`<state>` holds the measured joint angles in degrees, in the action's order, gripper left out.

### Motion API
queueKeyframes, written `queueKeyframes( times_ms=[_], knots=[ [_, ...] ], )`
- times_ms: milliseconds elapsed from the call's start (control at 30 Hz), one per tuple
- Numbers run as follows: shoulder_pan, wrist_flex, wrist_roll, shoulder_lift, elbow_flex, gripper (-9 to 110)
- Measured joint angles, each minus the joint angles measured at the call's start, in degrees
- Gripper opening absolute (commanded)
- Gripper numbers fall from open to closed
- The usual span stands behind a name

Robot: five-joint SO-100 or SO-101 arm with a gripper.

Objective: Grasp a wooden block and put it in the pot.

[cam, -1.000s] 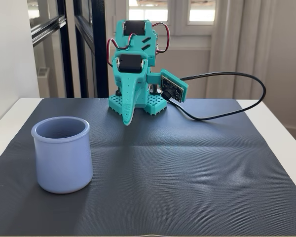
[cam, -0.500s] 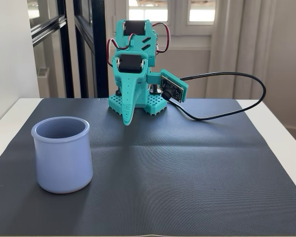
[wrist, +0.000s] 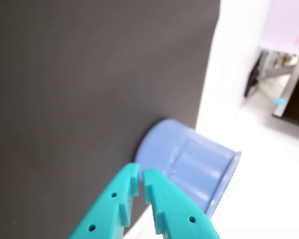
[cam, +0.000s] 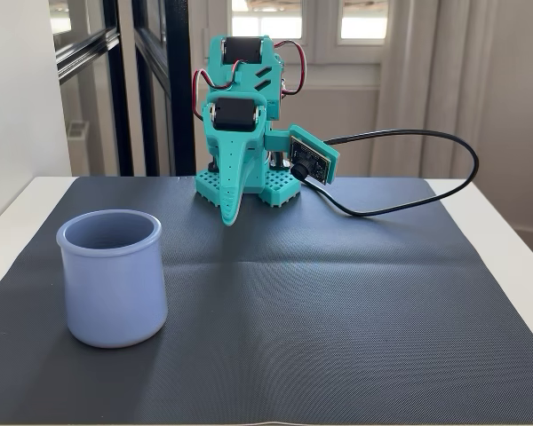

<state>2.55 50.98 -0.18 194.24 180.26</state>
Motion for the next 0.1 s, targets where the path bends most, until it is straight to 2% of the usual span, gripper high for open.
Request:
queueKeyframes(
  times_ms=[100],
  knots=[
    [0.0,0.0,0.0,0.0,0.0,1]
  ],
)
